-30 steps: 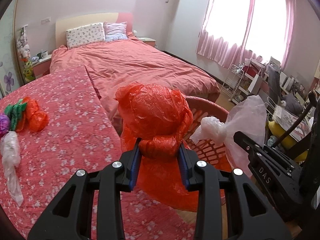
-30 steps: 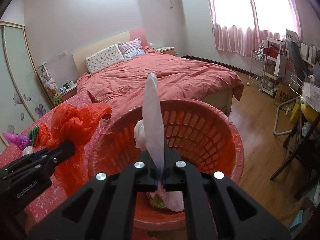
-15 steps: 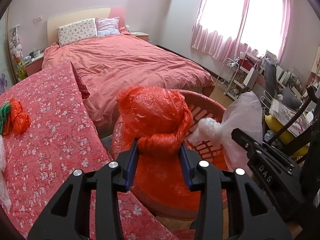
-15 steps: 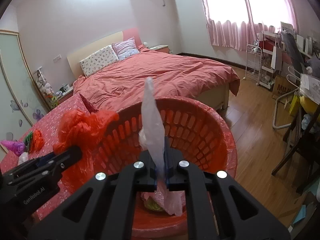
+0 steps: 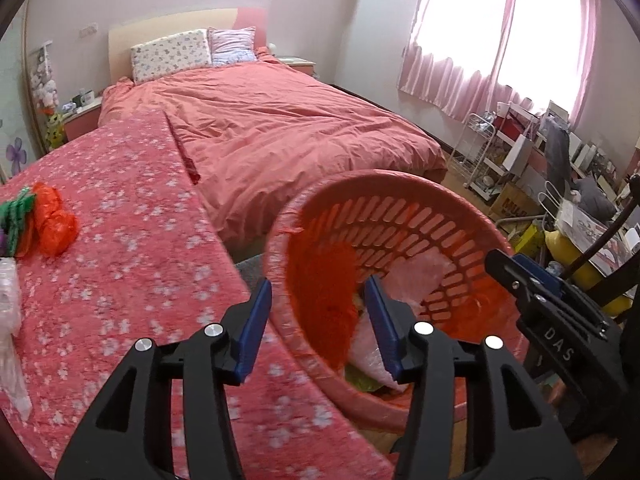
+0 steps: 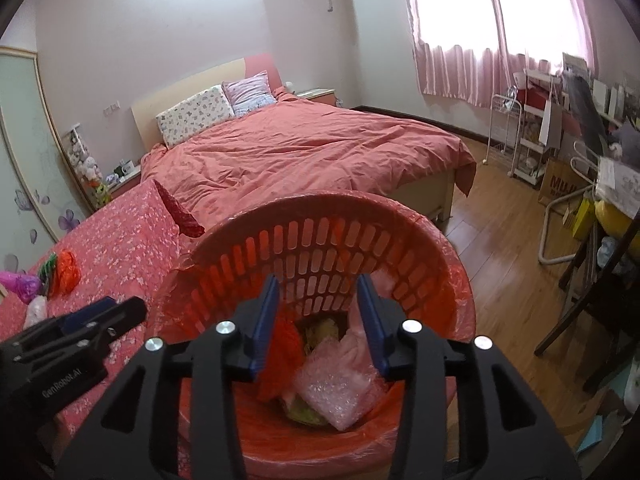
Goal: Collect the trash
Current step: 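Open both tools to drop the red bag and tissue into the basket, then grasp the clear plastic bag with the right tool while the left tool grasps the magenta bag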
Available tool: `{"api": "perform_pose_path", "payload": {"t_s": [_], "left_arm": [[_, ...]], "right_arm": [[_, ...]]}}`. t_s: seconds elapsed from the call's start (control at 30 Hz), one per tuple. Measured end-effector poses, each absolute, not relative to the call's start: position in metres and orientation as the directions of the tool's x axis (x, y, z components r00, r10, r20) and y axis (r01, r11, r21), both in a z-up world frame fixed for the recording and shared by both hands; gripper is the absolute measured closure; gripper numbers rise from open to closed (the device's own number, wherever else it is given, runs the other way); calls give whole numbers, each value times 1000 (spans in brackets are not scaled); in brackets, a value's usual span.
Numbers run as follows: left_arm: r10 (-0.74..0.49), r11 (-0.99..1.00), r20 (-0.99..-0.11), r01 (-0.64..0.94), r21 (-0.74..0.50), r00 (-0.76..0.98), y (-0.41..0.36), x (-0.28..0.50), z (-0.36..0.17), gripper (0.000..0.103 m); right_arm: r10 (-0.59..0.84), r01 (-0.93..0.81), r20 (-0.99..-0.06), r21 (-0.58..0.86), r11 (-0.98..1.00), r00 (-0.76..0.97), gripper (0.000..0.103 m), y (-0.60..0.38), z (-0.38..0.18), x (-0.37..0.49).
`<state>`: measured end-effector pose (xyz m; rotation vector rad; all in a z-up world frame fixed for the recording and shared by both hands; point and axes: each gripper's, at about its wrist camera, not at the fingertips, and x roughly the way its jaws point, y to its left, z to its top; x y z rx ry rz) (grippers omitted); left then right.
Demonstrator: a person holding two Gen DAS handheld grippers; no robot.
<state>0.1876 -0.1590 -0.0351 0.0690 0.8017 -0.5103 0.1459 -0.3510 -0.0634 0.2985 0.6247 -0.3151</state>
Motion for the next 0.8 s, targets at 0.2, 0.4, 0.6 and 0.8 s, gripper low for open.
{"api": "perform_pose_path", "payload": {"t_s": [0.2, 0.4, 0.6, 0.8], "left_arm": [[-361, 908, -690, 406, -106, 627, -122, 190, -27, 52], [-277, 950, -666, 304, -79, 693, -62, 191, -15, 51], [-126, 990, -633, 133, -36, 764, 25, 190, -6, 47], [17, 999, -639, -42, -24, 769, 111, 191, -8, 47]], "right_arm": [[-190, 344, -605, 149, 927, 773, 57, -332, -55, 153], [-135, 254, -588, 125, 959, 797, 55, -283, -39, 166], [-25, 103, -578, 103, 989, 815, 52, -205, -25, 188], [113, -62, -592, 107, 992, 798, 52, -109, -21, 215]]}}
